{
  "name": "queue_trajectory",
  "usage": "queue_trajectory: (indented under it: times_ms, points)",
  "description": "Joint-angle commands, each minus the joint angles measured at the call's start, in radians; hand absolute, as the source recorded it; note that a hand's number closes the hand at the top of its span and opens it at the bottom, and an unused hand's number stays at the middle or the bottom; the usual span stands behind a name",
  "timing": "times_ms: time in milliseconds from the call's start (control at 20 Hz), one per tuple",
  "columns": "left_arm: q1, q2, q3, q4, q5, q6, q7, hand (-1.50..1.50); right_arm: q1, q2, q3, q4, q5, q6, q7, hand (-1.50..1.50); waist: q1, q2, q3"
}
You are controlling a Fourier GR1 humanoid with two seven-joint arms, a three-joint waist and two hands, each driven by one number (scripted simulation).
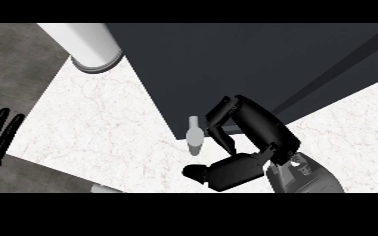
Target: Pick up the bottled water, place it into the cabinet and close the cabinet
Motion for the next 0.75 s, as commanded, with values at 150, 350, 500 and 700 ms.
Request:
queue_trajectory:
  times_ms: [150,350,500,700]
  points:
    - [0.016,0.000,0.013,0.012,0.011,-0.024,-0.005,-1.50,-0.311,0.048,-0.120,0.290,0.030,-0.237,0.027,1.50,-0.005,-0.006,0.005]
    - [0.010,-0.004,0.016,0.013,0.015,-0.030,-0.006,-1.50,-0.460,0.049,-0.183,0.441,-0.013,-0.362,0.012,-1.50,-0.017,-0.004,0.007]
    - [0.015,-0.010,0.023,0.040,0.015,-0.041,-0.014,-1.50,-0.500,0.049,-0.191,0.492,-0.068,-0.440,0.016,-1.50,-0.030,-0.006,0.007]
    - [0.026,-0.011,0.027,0.030,0.021,-0.047,-0.014,-1.50,-0.532,0.049,-0.179,0.563,-0.094,-0.466,-0.020,-1.50,-0.029,-0.002,0.008]
